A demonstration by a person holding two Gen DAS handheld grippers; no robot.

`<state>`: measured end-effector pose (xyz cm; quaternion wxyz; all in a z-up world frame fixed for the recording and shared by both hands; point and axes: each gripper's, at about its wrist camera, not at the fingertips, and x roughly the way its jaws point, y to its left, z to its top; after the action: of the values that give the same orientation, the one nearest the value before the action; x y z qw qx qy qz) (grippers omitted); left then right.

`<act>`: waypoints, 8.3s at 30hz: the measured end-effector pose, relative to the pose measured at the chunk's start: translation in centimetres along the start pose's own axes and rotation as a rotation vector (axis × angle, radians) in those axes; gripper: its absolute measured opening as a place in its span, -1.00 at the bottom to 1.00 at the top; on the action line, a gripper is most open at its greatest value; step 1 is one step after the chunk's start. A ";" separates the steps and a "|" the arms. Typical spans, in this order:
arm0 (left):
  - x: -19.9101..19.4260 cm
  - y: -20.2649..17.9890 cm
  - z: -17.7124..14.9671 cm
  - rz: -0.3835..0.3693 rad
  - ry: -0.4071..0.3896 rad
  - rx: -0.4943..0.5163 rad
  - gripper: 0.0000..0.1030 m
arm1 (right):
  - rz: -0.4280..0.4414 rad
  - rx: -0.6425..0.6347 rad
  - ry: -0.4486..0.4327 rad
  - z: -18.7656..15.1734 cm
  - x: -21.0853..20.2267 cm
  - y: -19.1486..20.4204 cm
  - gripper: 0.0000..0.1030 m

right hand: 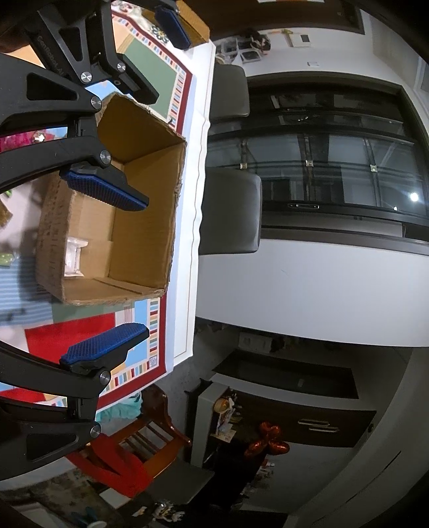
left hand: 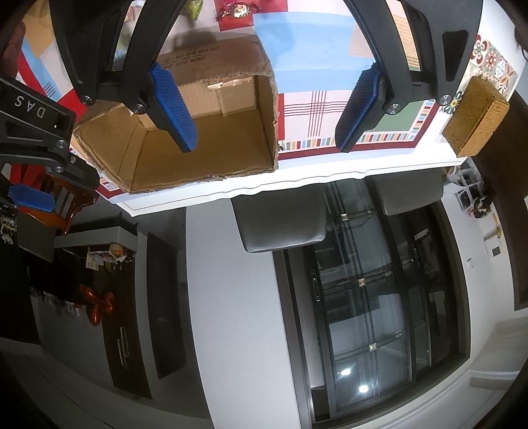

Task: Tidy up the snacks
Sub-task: 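Withdraw both open tools from the box back toward the snacks, then close the left tool on the pink snack bag while the right tool grasps the white tube packet, then lift the pink bag and white tube packet toward the cardboard box with both tools, then carry the pink bag and white tube over the box and open both tools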

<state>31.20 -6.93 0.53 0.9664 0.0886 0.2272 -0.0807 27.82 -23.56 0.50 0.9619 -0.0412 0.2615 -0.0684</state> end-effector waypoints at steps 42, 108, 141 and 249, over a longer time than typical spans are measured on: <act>-3.9 -1.8 -5.5 -0.005 0.041 0.058 0.67 | -0.042 -0.001 0.055 -4.9 -3.5 -1.2 0.38; 3.3 -3.8 -15.4 -0.087 0.588 -0.054 0.23 | 0.171 0.631 0.885 -17.6 4.6 1.5 -0.17; 5.5 -2.2 -16.9 -0.127 0.631 -0.127 -0.22 | 0.138 0.554 0.889 -17.7 7.1 6.0 -0.63; -2.1 -1.2 1.8 -0.151 0.097 0.001 -0.23 | 0.137 0.108 0.018 2.4 -4.0 2.2 -0.64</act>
<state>29.90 -8.22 2.95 0.9454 0.0755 0.2797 -0.1492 25.89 -20.69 4.31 0.9627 0.0294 0.2684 -0.0168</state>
